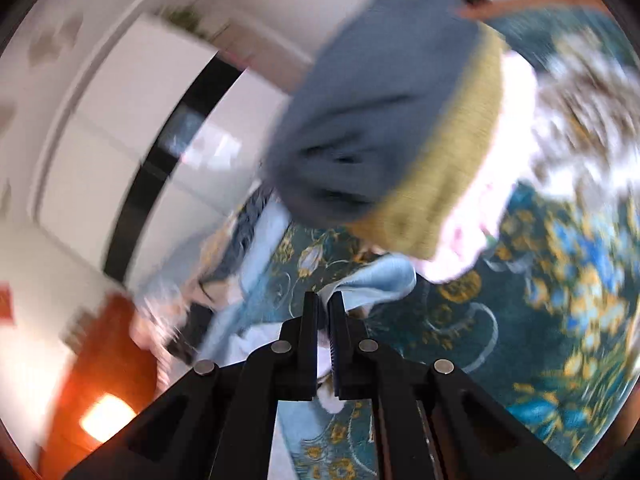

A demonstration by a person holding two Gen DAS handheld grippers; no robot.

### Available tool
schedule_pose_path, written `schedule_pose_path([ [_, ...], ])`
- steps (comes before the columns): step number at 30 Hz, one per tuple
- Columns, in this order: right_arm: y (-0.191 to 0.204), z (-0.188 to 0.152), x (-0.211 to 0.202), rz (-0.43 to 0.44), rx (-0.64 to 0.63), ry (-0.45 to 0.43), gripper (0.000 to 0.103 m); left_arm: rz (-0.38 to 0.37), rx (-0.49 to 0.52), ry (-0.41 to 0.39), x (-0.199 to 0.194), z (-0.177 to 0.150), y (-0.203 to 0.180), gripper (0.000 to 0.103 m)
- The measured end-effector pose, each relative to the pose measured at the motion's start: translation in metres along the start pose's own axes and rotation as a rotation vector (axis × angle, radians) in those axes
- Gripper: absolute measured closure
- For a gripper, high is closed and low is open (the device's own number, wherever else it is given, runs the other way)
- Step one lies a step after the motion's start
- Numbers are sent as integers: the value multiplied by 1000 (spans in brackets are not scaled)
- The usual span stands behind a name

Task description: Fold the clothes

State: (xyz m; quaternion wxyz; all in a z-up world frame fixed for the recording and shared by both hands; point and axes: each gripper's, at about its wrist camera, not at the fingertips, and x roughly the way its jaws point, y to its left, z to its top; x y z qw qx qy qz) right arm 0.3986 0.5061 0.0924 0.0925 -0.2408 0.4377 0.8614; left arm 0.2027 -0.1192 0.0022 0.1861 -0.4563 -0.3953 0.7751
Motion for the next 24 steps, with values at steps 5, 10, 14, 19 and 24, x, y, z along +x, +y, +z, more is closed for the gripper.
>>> schedule_pose_path([
  [5, 101, 22, 40, 24, -193, 37, 98, -39, 11, 32, 1, -6, -3, 31],
  [10, 243, -12, 108, 167, -476, 131, 98, -63, 7, 8, -18, -6, 2, 31],
  [14, 316, -96, 182, 254, -641, 357, 98, -55, -14, -38, -42, -3, 15, 31],
  [19, 343, -240, 266, 294, -684, 650, 98, -26, -43, -68, -62, -4, 36, 31],
  [24, 324, -331, 324, 255, -563, 847, 98, -29, -57, -60, -59, -3, 45, 31],
])
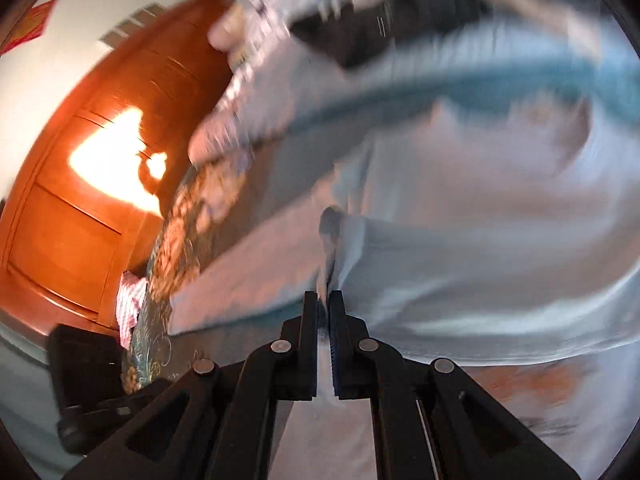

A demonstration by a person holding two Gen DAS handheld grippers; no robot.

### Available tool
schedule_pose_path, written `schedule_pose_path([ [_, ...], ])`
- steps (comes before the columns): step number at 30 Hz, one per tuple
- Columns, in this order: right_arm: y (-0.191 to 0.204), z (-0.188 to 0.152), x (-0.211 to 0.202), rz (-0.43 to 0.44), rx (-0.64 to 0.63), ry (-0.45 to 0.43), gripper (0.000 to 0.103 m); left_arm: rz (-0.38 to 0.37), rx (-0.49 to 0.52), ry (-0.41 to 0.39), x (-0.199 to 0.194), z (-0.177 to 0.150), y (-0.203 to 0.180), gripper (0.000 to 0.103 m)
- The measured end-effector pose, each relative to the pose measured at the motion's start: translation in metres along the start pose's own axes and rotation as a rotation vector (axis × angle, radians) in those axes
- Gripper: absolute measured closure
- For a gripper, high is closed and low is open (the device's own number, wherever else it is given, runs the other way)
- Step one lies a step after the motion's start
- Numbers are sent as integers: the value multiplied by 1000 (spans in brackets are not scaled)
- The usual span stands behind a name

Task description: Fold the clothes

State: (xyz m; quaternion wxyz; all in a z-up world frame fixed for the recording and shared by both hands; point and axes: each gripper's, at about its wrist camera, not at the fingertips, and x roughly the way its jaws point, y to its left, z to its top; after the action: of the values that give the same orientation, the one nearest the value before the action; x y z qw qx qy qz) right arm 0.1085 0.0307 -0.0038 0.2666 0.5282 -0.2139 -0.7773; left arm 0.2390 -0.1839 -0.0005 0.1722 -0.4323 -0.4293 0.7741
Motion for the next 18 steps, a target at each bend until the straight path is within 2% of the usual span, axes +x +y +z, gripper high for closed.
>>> schedule_pose_path([
  [3, -8, -10, 9, 28, 48, 16, 96, 2, 0, 14, 10, 1, -1, 31],
  [6, -17, -19, -9, 86, 43, 13, 95, -4, 15, 35, 23, 2, -6, 31],
  [7, -19, -20, -21, 84, 31, 4, 90, 0, 27, 41, 28, 3, -9, 31],
  [8, -22, -22, -36, 74, 19, -15, 83, 4, 36, 47, 33, 4, -11, 31],
  [10, -32, -27, -68, 32, 9, -76, 77, 25, 64, 62, 45, 5, -17, 31],
  [12, -44, -35, -95, 9, 29, -126, 77, 49, 109, 72, 56, 8, -23, 31],
  [15, -68, -54, -136, -12, 80, -209, 75, 150, 201, 88, 78, 14, -31, 31],
  [18, -92, -75, -167, -33, 147, -269, 75, 200, 204, 165, 102, 11, -27, 31],
])
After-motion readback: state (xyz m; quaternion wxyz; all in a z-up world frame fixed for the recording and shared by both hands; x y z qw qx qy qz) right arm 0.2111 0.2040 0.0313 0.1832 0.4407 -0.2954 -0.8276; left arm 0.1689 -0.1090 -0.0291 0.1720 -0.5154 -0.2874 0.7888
